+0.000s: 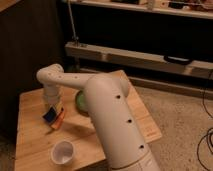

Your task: Wipe the white sponge on the table

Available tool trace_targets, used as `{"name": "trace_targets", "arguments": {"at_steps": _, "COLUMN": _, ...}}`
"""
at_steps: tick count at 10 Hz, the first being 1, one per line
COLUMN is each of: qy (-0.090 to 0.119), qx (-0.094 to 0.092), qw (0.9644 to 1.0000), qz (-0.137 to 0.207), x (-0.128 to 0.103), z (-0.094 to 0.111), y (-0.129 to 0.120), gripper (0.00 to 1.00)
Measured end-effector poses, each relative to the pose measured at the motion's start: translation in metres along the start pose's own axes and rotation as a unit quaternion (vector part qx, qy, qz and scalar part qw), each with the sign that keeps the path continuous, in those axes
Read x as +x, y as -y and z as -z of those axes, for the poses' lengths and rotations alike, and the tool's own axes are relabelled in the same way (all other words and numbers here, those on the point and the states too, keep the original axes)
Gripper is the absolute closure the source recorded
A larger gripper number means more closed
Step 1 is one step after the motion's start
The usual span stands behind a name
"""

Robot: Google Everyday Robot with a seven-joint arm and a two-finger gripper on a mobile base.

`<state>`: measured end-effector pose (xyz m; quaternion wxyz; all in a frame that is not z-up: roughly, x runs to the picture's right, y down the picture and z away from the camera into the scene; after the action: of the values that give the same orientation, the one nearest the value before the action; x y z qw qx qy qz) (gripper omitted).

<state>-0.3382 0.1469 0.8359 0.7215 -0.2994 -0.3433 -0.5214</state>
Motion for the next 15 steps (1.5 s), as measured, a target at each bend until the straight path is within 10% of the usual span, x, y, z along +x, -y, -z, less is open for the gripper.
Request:
{"name": "trace_targets", "arguments": {"at_steps": 5, "qy": 0.006, "qx": -0.010, "qw": 0.9976, "qz": 0.068, "x": -0.027, "z": -0.012, "y": 0.053, "gripper": 0.50}}
{"name": "trace_targets", "arguments": {"at_steps": 10, "qy": 0.002, "qx": 0.018, "qw": 0.9979, "qz": 0.062, "x": 0.015, "z": -0.002, "y": 0.113, "gripper": 0.50}}
{"name": "trace_targets", "arguments": {"at_steps": 15, "qy": -0.016, "qx": 0.031, "qw": 0.9993, "qz": -0.013, "x": 0.077, "z": 0.020, "y": 0.073, "gripper": 0.50}}
